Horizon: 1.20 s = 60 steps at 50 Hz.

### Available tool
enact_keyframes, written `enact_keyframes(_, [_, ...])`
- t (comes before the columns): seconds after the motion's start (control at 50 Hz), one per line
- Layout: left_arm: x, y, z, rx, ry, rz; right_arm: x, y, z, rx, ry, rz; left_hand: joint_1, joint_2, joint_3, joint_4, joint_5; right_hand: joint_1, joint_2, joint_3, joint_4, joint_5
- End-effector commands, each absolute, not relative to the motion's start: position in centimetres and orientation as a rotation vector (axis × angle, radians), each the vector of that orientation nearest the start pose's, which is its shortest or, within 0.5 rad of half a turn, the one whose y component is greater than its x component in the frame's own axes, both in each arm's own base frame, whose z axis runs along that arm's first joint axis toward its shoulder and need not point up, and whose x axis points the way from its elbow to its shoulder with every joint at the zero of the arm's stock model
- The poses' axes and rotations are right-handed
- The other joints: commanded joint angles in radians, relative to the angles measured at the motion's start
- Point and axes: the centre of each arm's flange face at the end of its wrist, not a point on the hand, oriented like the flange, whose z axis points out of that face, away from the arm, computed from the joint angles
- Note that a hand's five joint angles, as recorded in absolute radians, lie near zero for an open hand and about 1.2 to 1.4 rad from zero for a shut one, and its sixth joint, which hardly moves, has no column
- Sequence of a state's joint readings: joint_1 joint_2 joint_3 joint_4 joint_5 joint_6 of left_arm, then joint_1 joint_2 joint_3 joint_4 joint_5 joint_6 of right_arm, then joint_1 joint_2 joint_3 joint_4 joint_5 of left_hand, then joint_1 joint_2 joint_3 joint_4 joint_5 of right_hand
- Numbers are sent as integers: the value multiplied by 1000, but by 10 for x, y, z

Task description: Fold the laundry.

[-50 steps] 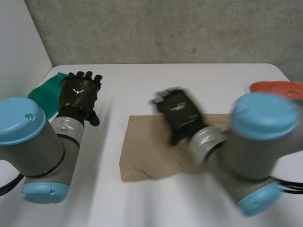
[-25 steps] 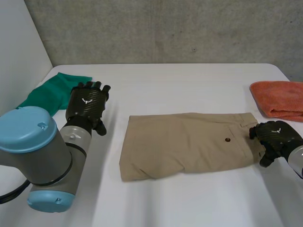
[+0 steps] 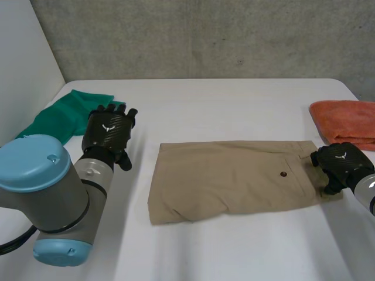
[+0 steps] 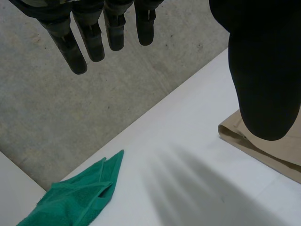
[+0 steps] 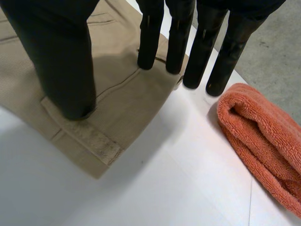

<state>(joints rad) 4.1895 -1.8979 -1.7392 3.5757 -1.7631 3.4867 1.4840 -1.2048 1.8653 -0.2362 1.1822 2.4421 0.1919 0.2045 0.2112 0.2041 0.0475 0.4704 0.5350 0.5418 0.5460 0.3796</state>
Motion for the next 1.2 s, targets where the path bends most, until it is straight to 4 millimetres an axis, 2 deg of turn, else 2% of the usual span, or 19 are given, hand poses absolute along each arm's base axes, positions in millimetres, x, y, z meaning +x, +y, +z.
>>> enact_keyframes(0.02, [-272,-246,188,772,2147,-2131,139,-303,133,-1119,2485,-1714,-17,-30,-37,-30,-47,8,-57,-63,-68,-76])
enact_keyframes(0.18, [-273,-246,189,774,2143,-2138,138,-303,124,-1131,2492,-1687,-17,-30,-37,-30,-47,26,-39,-46,-50,-58])
enact_keyframes(0.28, [-273,-246,189,773,2144,-2136,138,-308,116,-1128,2500,-1665,-17,-30,-37,-30,-47,145,81,74,70,62])
enact_keyframes(0.34, [-273,-246,188,774,2147,-2132,138,-311,114,-1129,2498,-1669,-17,-30,-37,-30,-47,514,450,443,439,431])
enact_keyframes(0.36, [-273,-246,188,774,2147,-2132,138,-312,115,-1127,2494,-1684,-17,-30,-37,-30,-47,922,857,850,846,838])
enact_keyframes(0.5, [-273,-245,190,771,2142,-2139,138,-319,122,-1155,2463,-1804,-17,-30,-37,-30,-47,926,861,854,850,842])
enact_keyframes(0.58, [-272,-245,193,763,2135,-2151,146,-319,144,-1219,2392,-1910,-17,-30,-37,-30,-47,926,861,854,850,842])
enact_keyframes(0.64, [-272,-245,197,759,2125,-2163,170,-309,166,-1329,2255,-1998,-17,-30,-37,-30,-47,926,861,854,850,842])
enact_keyframes(0.66, [-272,-245,198,755,2124,-2164,189,-299,173,-1391,2167,-2016,-17,-30,-37,-30,-47,926,861,854,850,842])
enact_keyframes(0.72, [-271,-245,198,747,2122,-2160,223,-282,184,-1485,2009,-2051,-17,-30,-37,-30,-47,926,861,854,850,842])
enact_keyframes(0.74, [-271,-246,199,744,2121,-2161,245,-269,190,-1560,1901,-2070,-17,-30,-37,-30,-47,926,861,854,850,842])
enact_keyframes(0.8, [-268,-248,199,730,2118,-2158,274,-250,199,-1683,1735,-2103,-17,-30,-37,-30,-47,926,861,854,850,842])
enact_keyframes(0.82, [-268,-248,200,727,2115,-2157,292,-235,203,-1768,1620,-2117,-17,-30,-37,-30,-47,926,861,854,850,842])
enact_keyframes(0.88, [-263,-252,203,701,2105,-2161,318,-210,200,-1886,1449,-2093,-17,-30,-37,-30,-47,926,861,854,850,842])
enact_keyframes(0.98, [-258,-256,205,677,2100,-2159,367,-157,171,-2050,1195,-1956,-17,-30,-37,-30,-47,926,861,854,850,842])
enact_keyframes(1.04, [-258,-256,205,677,2100,-2159,378,-142,159,-2076,1169,-1902,-17,-30,-37,-30,-47,926,861,854,850,842])
enact_keyframes(1.12, [-259,-254,204,689,2105,-2157,379,-139,154,-2050,1225,-1838,-17,-30,-37,-30,-47,473,408,402,397,389])
enact_keyframes(1.16, [-260,-255,206,690,2101,-2168,381,-140,161,-1950,1290,-1827,-17,-30,-37,-30,-47,-46,-110,-117,-121,-130])
enact_keyframes(1.2, [-262,-256,208,689,2095,-2178,381,-145,169,-1848,1353,-1827,-17,-30,-37,-30,-47,-282,-346,-353,-357,-366])
